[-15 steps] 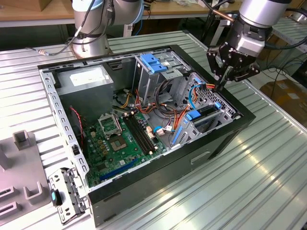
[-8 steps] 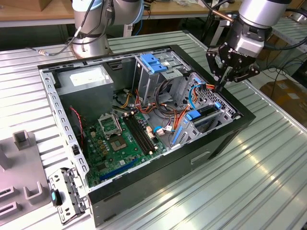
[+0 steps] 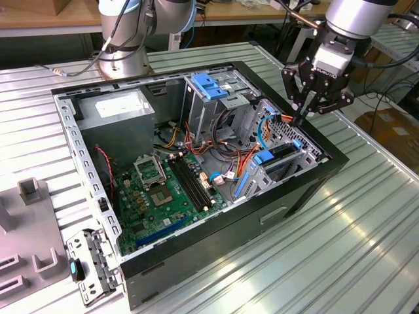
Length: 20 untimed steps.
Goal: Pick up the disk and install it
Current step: 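Insert the first disk wire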
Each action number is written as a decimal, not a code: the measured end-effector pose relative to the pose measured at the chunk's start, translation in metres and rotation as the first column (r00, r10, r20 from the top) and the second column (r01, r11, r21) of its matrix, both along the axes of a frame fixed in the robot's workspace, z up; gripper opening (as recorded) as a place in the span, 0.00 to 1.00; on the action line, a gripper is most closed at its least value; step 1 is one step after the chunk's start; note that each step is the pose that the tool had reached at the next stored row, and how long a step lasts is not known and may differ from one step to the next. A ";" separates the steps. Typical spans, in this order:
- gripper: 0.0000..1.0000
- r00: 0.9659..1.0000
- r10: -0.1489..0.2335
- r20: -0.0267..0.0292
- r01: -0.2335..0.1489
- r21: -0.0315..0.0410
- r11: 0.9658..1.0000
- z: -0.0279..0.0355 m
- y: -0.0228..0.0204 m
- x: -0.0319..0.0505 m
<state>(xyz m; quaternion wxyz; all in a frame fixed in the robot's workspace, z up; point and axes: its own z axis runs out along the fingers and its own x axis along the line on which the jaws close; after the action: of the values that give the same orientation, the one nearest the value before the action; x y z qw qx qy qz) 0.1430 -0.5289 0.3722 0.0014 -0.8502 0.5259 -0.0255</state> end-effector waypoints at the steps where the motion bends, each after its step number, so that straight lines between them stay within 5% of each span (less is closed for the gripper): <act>1: 0.17 1.000 -0.005 0.000 0.005 0.000 1.000 0.0000 0.0000 -0.0006; 14: 0.17 0.995 -0.098 0.000 0.098 0.000 0.995 -0.0004 0.0000 -0.0028; 20: 0.17 0.994 -0.105 0.000 0.105 0.000 0.994 -0.0004 0.0000 -0.0027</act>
<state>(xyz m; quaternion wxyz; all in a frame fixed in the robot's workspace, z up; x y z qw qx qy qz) 0.1402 -0.5288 0.3718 0.0000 -0.8212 0.5700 -0.0256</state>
